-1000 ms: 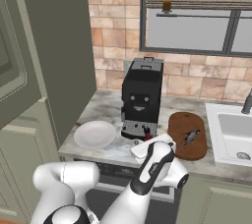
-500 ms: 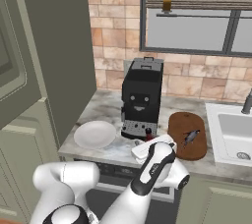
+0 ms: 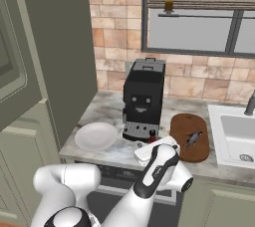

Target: Pick the fish from the plate and place it on the cutting board. Then pick the condiment bottle from the cabinet and place it next to the cutting board.

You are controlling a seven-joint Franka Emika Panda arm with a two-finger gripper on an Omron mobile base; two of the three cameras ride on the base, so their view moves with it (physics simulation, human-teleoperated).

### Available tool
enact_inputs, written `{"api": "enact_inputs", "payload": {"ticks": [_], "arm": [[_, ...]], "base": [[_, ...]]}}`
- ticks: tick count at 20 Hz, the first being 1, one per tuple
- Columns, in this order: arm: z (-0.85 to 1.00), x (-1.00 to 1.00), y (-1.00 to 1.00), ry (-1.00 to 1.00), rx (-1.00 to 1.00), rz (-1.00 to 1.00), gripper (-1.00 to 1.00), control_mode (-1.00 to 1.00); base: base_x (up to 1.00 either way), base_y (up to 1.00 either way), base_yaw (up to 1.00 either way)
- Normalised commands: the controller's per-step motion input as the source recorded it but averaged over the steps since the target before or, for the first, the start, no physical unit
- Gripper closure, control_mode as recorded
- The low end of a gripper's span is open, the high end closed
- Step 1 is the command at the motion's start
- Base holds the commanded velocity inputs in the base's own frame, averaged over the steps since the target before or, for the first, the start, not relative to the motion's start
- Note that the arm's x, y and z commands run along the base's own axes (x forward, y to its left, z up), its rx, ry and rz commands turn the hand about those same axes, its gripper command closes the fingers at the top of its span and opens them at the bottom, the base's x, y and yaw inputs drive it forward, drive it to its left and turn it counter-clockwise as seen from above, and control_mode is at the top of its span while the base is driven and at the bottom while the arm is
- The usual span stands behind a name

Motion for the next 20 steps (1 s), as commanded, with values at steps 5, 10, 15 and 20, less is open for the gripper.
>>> {"api": "enact_inputs", "payload": {"ticks": [5, 10, 15, 20], "arm": [[0.00, 0.00, 0.00, 0.00, 0.00, 0.00, -1.00, -1.00], [0.00, 0.00, 0.00, 0.00, 0.00, 0.00, -1.00, -1.00], [0.00, 0.00, 0.00, 0.00, 0.00, 0.00, -1.00, -1.00], [-0.01, 0.01, 0.00, 0.00, 0.00, 0.00, -1.00, -1.00]], "base": [[0.00, 0.00, 0.00], [0.00, 0.00, 0.00], [0.00, 0.00, 0.00], [0.00, 0.00, 0.00]]}}
